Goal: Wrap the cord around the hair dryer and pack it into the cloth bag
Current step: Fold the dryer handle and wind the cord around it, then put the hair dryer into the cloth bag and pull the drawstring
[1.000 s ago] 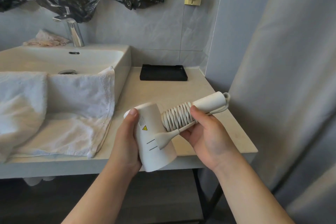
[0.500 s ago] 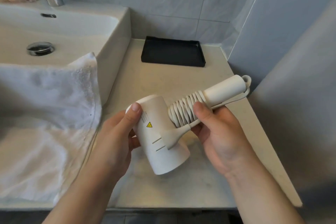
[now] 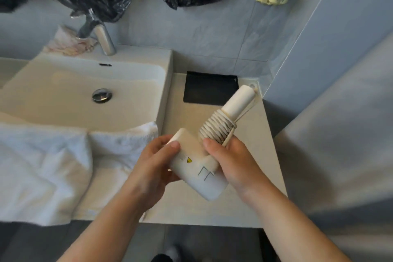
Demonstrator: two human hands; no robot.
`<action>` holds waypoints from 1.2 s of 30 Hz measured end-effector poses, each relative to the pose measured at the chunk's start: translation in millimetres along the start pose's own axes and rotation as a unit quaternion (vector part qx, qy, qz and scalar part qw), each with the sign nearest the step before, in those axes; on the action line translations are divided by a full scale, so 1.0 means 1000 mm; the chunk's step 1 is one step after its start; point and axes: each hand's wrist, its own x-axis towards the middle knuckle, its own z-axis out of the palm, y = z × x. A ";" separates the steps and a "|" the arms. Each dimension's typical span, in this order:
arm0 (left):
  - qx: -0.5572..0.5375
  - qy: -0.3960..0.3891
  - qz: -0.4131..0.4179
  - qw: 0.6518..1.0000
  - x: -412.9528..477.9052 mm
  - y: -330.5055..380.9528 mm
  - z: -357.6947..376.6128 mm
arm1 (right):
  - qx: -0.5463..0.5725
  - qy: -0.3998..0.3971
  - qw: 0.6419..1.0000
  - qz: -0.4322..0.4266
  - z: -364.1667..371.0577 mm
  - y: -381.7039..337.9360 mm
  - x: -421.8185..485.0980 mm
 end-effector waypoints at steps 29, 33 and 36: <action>0.032 0.034 0.101 0.994 -0.052 0.089 -0.048 | 0.072 -0.083 0.993 -0.046 0.022 -0.075 0.012; -0.012 0.127 0.159 0.979 -0.069 0.107 -0.061 | 0.039 -0.164 0.984 -0.061 0.028 -0.079 0.024; -0.009 0.178 0.176 0.968 -0.091 0.114 -0.072 | 0.021 -0.225 0.973 -0.046 0.045 -0.077 0.031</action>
